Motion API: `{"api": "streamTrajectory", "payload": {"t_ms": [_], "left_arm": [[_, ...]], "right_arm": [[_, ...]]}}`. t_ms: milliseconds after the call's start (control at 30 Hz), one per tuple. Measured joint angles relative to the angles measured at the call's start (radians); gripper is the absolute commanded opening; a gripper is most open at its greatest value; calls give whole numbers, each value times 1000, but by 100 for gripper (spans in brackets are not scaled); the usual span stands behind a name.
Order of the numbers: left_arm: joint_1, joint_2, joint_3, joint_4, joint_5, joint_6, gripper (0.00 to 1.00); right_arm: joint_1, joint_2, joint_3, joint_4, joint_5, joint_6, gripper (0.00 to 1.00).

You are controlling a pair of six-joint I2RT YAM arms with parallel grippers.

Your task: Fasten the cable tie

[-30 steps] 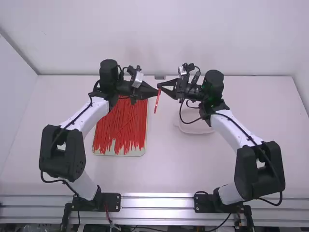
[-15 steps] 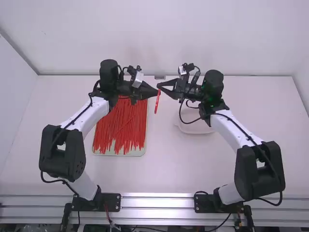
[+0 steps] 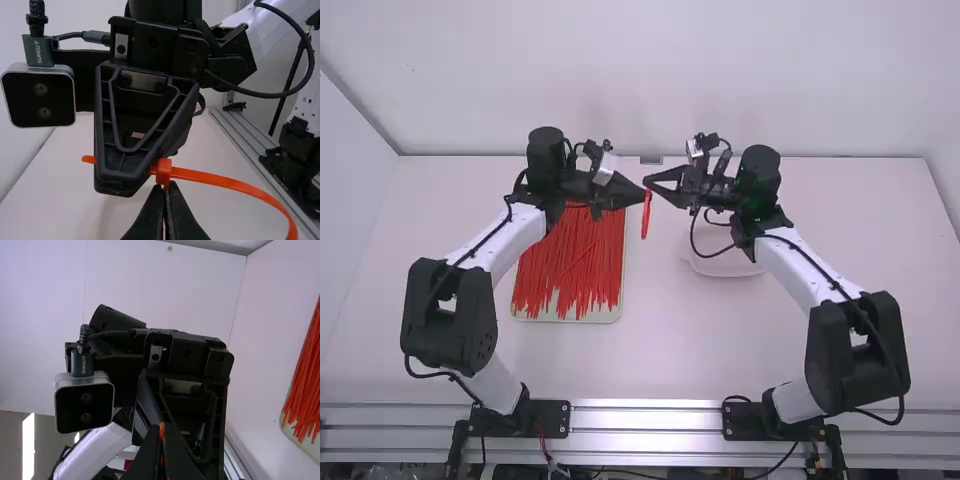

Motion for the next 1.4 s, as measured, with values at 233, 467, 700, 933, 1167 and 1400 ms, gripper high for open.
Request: {"api": "streamTrajectory", "payload": {"t_ms": [233,467,700,933,1167,1400], "left_arm": [[0,0,-6,-5,10,-1,2],[0,-1,-8,-57,13,-2,2],[0,-3,-8,-137,13,43,2],[0,-7,-8,-208,20,94,2],[0,-7,-8,-329,33,175,2],[0,-7,-9,-431,34,249,2]], "right_arm": [[0,1,0,-2,-11,-1,0],[3,7,0,-7,-17,-2,0],[5,11,-8,-11,-21,-3,0],[5,11,-8,-14,-25,-2,0],[5,11,-9,-11,-26,-2,0],[3,11,-10,72,-26,30,0]]}}
